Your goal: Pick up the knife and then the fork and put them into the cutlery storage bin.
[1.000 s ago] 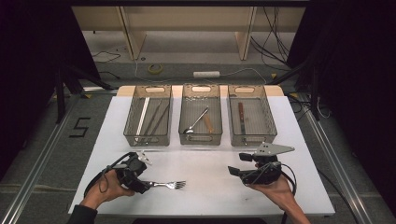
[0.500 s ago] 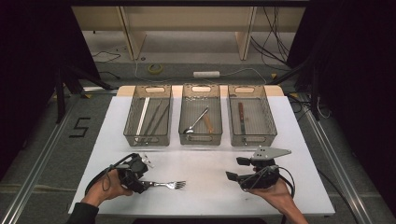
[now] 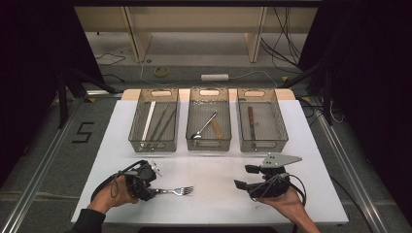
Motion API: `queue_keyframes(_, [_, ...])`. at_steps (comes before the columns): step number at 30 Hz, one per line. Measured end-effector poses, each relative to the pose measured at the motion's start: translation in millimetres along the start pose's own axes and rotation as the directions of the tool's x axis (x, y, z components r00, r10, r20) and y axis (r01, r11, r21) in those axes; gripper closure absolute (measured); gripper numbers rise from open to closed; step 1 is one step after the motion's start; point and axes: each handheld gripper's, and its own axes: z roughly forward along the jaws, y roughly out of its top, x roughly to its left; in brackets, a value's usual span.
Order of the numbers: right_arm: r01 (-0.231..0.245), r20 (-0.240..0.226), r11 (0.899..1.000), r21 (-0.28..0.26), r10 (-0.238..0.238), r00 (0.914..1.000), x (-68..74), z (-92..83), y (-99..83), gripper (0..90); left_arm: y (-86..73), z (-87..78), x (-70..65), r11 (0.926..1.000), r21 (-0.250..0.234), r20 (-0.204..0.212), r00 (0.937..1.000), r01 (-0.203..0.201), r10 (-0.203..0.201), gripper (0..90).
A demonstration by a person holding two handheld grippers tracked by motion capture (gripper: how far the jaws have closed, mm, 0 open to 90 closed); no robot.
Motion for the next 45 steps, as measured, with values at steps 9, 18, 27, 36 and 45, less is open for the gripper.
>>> queue_keyframes(9, [0.002, 0.003, 1.0, 0.004, -0.002, 1.0, -0.2, 0.2, 0.3, 31.3, -0.8, -0.2, -1.1, 0.9995, -0.008, 0.025, 0.9992, -0.031, 0.032, 69.5])
queue_keyframes(18, [0.008, -0.001, 1.0, 0.008, -0.008, 1.0, 0.0, 0.9, 0.4, 31.6, -1.7, -0.6, -1.7, 0.999, -0.011, 0.041, 0.9982, -0.044, 0.044, 75.3])
queue_keyframes(27, [0.009, -0.007, 1.0, 0.008, -0.009, 0.9999, 1.4, 1.3, 0.5, 32.0, -1.7, -4.2, 0.2, 0.9991, -0.04, 0.043, 0.999, -0.013, 0.015, 75.8])
queue_keyframes(36, [0.04, -0.018, 0.999, -0.001, -0.04, 0.999, 7.2, 2.5, 2.6, 31.8, 7.4, -17.8, -7.3, 0.9948, -0.099, 0.094, 0.9954, 0.024, -0.015, 75.9])
queue_keyframes(45, [0.124, -0.051, 0.992, -0.011, -0.124, 0.991, 27.5, 10.3, 7.7, 30.7, 31.7, -22.7, -24.0, 0.9946, -0.101, 0.133, 0.9905, -0.022, 0.035, 75.8])
